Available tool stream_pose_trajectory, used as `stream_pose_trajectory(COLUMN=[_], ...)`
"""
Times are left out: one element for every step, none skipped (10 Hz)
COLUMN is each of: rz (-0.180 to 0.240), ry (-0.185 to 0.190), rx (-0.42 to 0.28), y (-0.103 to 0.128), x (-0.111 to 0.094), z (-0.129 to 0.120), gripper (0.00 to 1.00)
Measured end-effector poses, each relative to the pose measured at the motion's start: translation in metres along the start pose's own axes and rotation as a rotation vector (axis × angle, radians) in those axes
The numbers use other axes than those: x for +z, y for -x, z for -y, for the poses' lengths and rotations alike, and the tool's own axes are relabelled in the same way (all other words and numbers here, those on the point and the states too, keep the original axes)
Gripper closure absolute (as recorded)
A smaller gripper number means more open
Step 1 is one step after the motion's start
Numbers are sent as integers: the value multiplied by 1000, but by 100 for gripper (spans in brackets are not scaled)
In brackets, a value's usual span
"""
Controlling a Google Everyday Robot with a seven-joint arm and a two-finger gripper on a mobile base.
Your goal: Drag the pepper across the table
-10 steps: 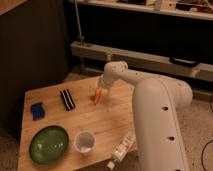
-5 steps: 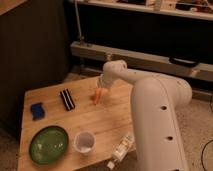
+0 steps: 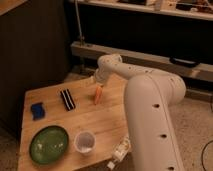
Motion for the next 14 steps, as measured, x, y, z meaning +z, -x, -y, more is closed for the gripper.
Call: stream_pose_trajectory(rz=[-12, -25, -40, -46, -52, -59, -64, -67, -69, -70, -67, -60, -49, -33], ry=[4, 5, -1, -9, -22, -34, -41, -46, -50, -51, -50, -47, -40, -30], rx=[2, 2, -3, -10, -14, -15, -12, -8, -1, 6, 15, 27, 37, 53], y=[-2, -4, -6, -6, -6, -7, -7, -8, -8, -10, -9, -10, -10, -10], x=[8, 20, 33, 38, 42, 48, 51, 53, 55, 56, 54, 52, 47, 42], z=[2, 4, 3, 3, 2, 0, 1, 2, 4, 6, 8, 11, 11, 13], gripper=[25, 25, 25, 25, 25, 27, 34, 42, 54, 63, 68, 69, 69, 69])
